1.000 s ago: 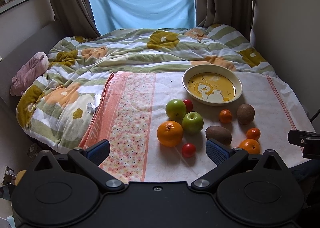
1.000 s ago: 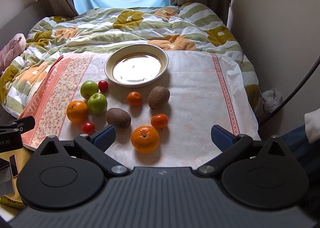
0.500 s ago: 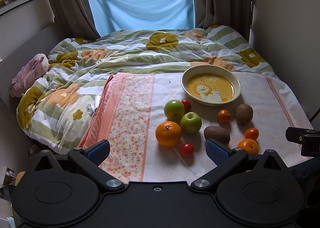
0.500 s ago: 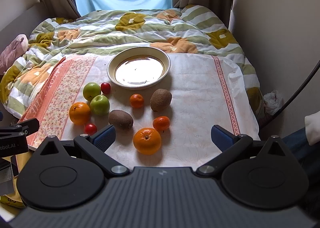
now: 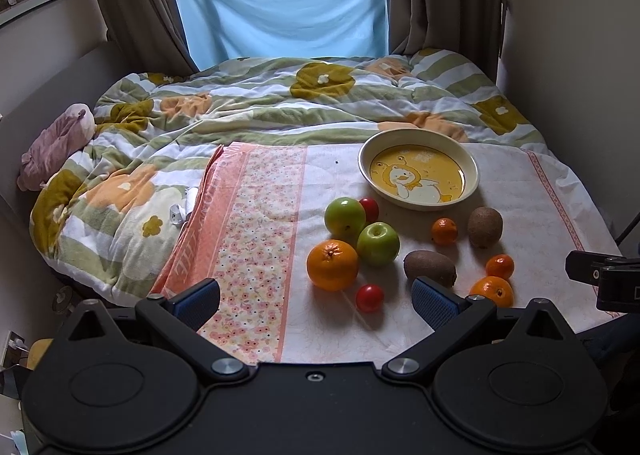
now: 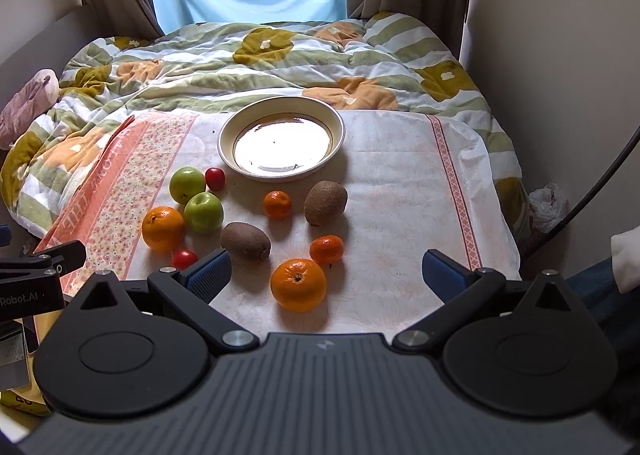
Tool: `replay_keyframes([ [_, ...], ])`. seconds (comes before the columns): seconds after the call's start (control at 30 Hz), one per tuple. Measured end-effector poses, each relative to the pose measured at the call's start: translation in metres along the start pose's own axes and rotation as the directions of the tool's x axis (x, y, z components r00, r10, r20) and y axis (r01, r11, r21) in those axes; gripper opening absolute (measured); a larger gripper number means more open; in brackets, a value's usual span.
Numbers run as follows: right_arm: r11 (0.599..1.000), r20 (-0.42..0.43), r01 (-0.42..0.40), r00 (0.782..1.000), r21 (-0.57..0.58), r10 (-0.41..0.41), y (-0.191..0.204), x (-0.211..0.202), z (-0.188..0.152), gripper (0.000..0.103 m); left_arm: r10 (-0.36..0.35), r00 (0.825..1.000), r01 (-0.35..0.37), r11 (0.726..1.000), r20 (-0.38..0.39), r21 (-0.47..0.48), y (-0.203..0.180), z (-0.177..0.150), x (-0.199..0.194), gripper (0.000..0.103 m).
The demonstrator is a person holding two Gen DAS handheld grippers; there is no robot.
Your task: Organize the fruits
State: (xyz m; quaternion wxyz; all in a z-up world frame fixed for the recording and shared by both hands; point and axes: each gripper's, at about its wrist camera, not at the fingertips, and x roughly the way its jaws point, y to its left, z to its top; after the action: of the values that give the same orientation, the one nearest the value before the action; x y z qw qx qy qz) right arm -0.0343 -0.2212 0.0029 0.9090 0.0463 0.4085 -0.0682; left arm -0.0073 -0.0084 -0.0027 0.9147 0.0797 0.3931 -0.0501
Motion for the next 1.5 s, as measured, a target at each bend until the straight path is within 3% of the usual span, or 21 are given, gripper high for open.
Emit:
replay_keyframes([
  [1.0, 1.000, -0.008, 0.002, 1.000, -0.004, -0.002, -0.004, 0.001, 0.010, 0.103, -0.017, 1.000, 0.017, 1.000, 0.017, 0.006, -0.002, 0.015, 0.002, 0.103],
  [1.17, 1.000, -0.005, -0.011, 1.000, -0.018, 0.011, -0.010, 0.001, 0.014, 0.103, -0.035, 0.999, 0.035, 0.999, 0.028, -0.015, -0.003, 0.021, -0.003, 0.103],
  [1.5, 0.996, -0.028, -0.075, 0.997, -0.042, 0.073, -0.009, 0.029, 0.007, 0.103, 0.006, 0.999, -0.006, 1.000, 0.046, 0.000, 0.001, 0.018, 0.014, 0.103],
])
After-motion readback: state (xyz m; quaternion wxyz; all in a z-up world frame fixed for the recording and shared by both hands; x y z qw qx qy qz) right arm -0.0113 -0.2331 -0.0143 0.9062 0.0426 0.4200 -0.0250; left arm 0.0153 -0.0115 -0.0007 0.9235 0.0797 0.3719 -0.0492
